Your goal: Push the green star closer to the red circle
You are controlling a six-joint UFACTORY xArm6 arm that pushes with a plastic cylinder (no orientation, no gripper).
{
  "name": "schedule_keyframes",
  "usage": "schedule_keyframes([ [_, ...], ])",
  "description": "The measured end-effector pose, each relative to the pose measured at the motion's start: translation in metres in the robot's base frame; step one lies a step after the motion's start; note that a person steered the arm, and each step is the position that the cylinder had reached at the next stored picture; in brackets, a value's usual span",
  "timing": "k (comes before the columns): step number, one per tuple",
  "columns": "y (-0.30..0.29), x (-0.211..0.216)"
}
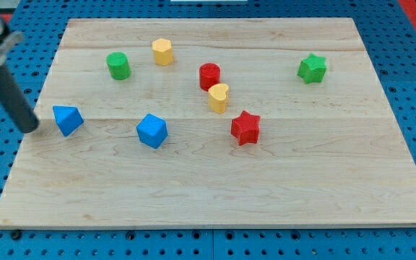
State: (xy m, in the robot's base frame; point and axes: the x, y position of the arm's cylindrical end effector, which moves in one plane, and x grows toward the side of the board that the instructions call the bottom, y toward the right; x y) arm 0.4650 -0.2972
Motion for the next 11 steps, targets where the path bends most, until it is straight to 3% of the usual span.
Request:
schedule_keyframes([
  [2, 0.009, -0.079],
  [3, 0.042, -0.081],
  [4, 0.132, -0.067],
  [5, 0.195, -0.082],
  [7, 0.219, -0.158],
  [9, 0.387, -0.191],
  [11, 0.6, -0.18],
])
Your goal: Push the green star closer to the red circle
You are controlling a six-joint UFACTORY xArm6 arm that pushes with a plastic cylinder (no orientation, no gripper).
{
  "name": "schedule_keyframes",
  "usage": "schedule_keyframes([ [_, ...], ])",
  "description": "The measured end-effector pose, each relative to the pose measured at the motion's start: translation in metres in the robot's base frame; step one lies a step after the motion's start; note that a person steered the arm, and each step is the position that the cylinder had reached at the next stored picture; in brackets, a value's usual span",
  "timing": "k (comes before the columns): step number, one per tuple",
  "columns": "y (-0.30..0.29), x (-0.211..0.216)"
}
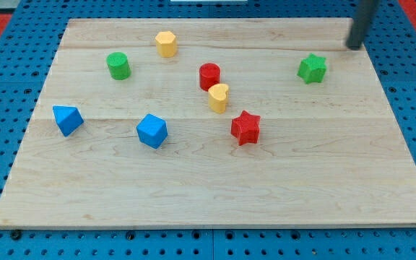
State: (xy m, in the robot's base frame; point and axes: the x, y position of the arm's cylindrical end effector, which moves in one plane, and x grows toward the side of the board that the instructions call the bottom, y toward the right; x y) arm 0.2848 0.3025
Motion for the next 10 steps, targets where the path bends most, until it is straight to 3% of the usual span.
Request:
schedule_keyframes([
  [1, 0.0, 0.039],
  [3, -0.098, 0.048],
  [5, -0.125, 0.069],
  [6, -0.139, 0.067],
  [8, -0.217, 0.007],
  [9, -0.269, 0.004],
  [10, -0.281, 0.01],
])
